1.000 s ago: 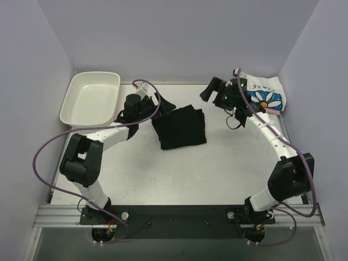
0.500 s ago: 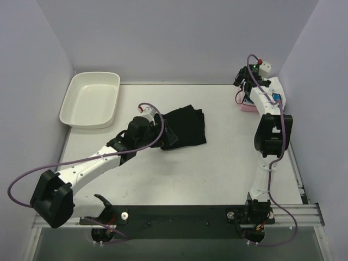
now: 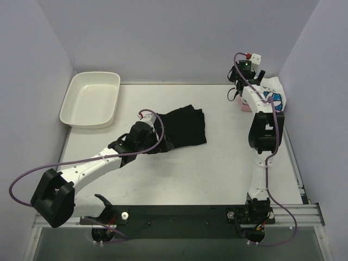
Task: Fold and stack the t-shirts
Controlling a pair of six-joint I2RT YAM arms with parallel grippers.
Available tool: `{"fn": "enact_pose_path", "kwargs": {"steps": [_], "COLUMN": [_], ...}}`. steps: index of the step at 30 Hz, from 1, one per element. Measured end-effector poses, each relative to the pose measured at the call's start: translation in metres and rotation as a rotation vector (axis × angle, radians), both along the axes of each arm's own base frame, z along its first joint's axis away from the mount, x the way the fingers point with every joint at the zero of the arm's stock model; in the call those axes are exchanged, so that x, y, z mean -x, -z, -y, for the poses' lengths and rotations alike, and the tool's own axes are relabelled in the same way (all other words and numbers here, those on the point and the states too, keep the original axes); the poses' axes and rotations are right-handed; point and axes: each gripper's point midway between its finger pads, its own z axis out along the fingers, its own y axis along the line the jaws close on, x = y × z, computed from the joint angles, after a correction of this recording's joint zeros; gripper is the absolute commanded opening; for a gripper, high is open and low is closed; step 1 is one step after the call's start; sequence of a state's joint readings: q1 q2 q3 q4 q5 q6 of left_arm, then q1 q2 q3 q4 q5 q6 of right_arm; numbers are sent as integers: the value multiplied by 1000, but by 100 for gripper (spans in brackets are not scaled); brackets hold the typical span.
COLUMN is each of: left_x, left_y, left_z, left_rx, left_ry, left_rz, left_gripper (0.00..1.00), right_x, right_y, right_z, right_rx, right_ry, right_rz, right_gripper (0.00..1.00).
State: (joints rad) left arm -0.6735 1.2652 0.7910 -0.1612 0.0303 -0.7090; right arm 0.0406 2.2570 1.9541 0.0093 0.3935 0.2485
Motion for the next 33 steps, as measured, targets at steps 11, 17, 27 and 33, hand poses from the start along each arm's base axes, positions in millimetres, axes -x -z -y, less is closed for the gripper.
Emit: {"fn": "enact_pose_path", "kwargs": {"steps": [11,17,27,33], "left_x": [1,2,6,7], "left_y": [16,23,29,25], "left_z": [3,5,12,13], "left_rx": [-26,-30,-25,-15], "left_ry": [18,28,54,52], "left_rz": [-38,-55,-77,-71], "left_gripper": [97,97,97,97], "right_x": [-31,-23,-24,-22], "right_y": [62,73,79,80], "right_z": [25,41,47,43], "right_rx": [-25,-178,-609,-759], "right_ry": [33,62,130,155], "right_rz": [-88,-118,-29,-7], "right_gripper": [100,100,100,100]}}
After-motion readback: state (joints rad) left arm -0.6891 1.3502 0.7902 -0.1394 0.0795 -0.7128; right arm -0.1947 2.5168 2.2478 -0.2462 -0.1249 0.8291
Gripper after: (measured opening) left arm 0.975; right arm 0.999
